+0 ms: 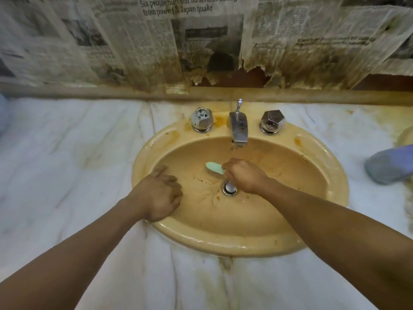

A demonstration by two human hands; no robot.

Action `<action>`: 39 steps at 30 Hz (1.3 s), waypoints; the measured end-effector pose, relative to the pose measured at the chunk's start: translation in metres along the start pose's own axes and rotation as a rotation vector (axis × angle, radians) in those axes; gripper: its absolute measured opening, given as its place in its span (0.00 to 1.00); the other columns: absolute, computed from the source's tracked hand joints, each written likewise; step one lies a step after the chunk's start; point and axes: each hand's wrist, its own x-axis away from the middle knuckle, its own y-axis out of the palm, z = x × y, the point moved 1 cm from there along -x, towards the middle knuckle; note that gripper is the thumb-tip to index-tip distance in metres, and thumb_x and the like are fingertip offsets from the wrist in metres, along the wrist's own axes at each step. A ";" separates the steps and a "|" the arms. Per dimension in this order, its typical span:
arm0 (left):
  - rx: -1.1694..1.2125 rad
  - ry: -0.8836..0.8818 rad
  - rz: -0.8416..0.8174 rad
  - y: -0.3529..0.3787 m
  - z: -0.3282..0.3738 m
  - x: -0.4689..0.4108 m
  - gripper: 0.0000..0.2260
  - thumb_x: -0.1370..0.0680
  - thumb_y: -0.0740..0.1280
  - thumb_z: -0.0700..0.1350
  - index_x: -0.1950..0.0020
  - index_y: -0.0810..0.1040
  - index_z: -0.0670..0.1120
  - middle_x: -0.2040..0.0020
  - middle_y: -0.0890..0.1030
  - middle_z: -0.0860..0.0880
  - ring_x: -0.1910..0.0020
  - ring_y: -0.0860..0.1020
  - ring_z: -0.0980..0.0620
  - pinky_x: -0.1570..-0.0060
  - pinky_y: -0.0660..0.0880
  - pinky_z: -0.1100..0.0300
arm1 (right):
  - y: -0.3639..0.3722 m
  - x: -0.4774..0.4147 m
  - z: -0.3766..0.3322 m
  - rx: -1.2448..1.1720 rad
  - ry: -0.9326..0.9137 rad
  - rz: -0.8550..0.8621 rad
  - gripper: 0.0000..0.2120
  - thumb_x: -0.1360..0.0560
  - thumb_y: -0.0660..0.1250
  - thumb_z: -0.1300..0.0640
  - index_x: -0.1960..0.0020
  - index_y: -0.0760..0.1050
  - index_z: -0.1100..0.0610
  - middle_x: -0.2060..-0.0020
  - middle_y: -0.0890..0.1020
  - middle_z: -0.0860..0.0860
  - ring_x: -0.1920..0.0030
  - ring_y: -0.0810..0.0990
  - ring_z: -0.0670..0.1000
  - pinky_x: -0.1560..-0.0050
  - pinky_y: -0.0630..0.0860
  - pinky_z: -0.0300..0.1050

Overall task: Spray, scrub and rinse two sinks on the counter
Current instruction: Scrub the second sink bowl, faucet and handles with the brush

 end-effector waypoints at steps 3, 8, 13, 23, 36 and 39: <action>-0.071 0.064 -0.042 -0.004 -0.007 0.002 0.40 0.25 0.32 0.62 0.34 0.81 0.59 0.26 0.72 0.62 0.20 0.59 0.57 0.21 0.33 0.48 | 0.017 -0.003 -0.003 0.026 -0.123 0.004 0.09 0.18 0.62 0.54 0.44 0.80 0.53 0.50 0.80 0.51 0.51 0.80 0.56 0.54 0.77 0.52; -0.095 0.088 -0.065 -0.006 -0.013 0.002 0.40 0.25 0.31 0.61 0.34 0.80 0.61 0.25 0.71 0.64 0.20 0.58 0.58 0.21 0.32 0.49 | 0.038 0.014 0.001 0.002 -0.272 -0.138 0.10 0.18 0.59 0.49 0.46 0.76 0.52 0.52 0.81 0.51 0.55 0.80 0.56 0.56 0.77 0.54; -0.139 0.083 -0.119 -0.005 -0.011 0.000 0.35 0.22 0.34 0.60 0.30 0.76 0.64 0.22 0.67 0.64 0.18 0.55 0.57 0.21 0.33 0.47 | 0.039 0.015 0.026 -0.076 -0.080 -0.017 0.13 0.18 0.58 0.48 0.40 0.75 0.52 0.46 0.82 0.53 0.50 0.81 0.57 0.52 0.77 0.53; -0.136 0.021 -0.210 -0.004 -0.004 0.001 0.24 0.15 0.42 0.57 0.22 0.66 0.63 0.19 0.59 0.62 0.17 0.49 0.57 0.21 0.33 0.45 | 0.048 0.011 0.027 -0.150 -0.038 0.031 0.11 0.18 0.60 0.48 0.41 0.76 0.50 0.51 0.83 0.53 0.54 0.80 0.56 0.57 0.76 0.50; -0.041 0.017 -0.173 -0.002 -0.005 0.002 0.28 0.18 0.41 0.58 0.27 0.73 0.63 0.23 0.66 0.66 0.19 0.53 0.61 0.21 0.35 0.48 | 0.054 0.003 -0.007 -0.241 -0.067 0.031 0.12 0.18 0.64 0.50 0.37 0.78 0.52 0.50 0.84 0.55 0.53 0.80 0.56 0.57 0.74 0.47; -0.032 0.029 -0.168 -0.003 -0.005 0.003 0.30 0.19 0.40 0.58 0.28 0.75 0.62 0.24 0.68 0.66 0.20 0.56 0.62 0.21 0.36 0.48 | 0.059 0.019 -0.016 -0.206 -0.232 -0.156 0.12 0.18 0.63 0.49 0.38 0.77 0.51 0.54 0.81 0.51 0.55 0.76 0.51 0.56 0.71 0.46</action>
